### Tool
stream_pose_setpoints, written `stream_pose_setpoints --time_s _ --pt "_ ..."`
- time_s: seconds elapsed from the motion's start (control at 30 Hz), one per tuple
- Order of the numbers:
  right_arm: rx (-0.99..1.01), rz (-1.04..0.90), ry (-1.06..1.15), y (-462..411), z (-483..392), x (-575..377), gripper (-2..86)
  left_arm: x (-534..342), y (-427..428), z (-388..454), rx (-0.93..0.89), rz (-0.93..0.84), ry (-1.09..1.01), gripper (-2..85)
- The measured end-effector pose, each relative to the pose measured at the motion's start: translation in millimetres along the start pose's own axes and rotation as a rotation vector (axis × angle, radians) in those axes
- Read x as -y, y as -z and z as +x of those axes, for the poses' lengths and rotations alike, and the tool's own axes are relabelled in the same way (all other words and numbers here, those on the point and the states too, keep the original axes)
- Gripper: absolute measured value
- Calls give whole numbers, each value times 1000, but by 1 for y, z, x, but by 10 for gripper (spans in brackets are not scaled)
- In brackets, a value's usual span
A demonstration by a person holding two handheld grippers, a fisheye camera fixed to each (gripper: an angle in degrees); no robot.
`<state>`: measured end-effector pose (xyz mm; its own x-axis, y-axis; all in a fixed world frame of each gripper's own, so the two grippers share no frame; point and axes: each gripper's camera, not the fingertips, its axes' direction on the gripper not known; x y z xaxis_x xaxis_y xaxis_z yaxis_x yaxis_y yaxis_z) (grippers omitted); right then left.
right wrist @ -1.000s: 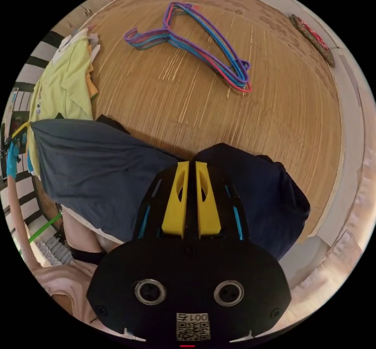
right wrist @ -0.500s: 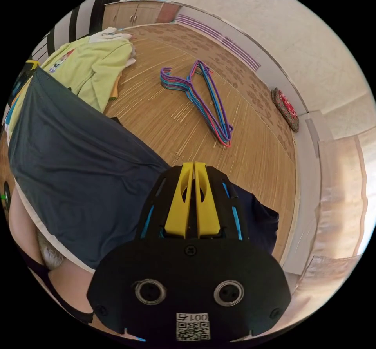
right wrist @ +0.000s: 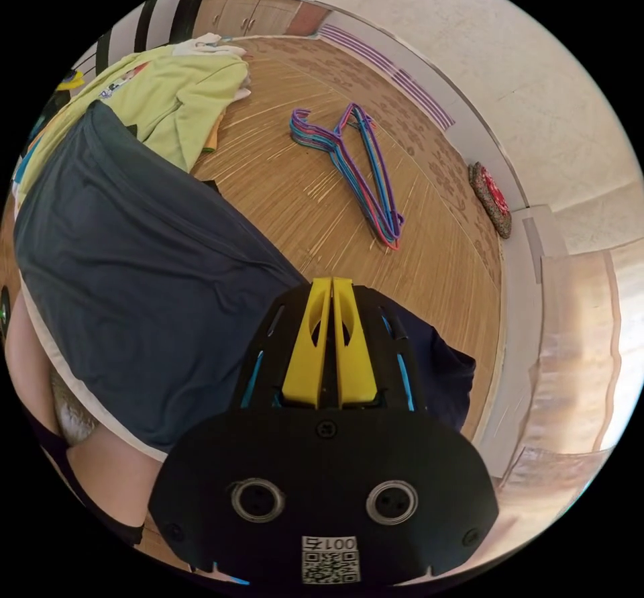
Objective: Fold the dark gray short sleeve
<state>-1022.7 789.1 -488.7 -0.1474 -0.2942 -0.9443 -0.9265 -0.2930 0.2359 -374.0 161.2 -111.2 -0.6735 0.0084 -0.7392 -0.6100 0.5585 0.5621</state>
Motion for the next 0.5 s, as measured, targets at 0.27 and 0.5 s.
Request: stream_pose_setpoints --time_s 0.27,0.5 --pt "142 36 81 -10 -16 26 9 -4 -54 76 249 -222 -403 56" --pt "302 -22 163 -32 -27 56 17 -14 -106 127 460 -319 -629 41"
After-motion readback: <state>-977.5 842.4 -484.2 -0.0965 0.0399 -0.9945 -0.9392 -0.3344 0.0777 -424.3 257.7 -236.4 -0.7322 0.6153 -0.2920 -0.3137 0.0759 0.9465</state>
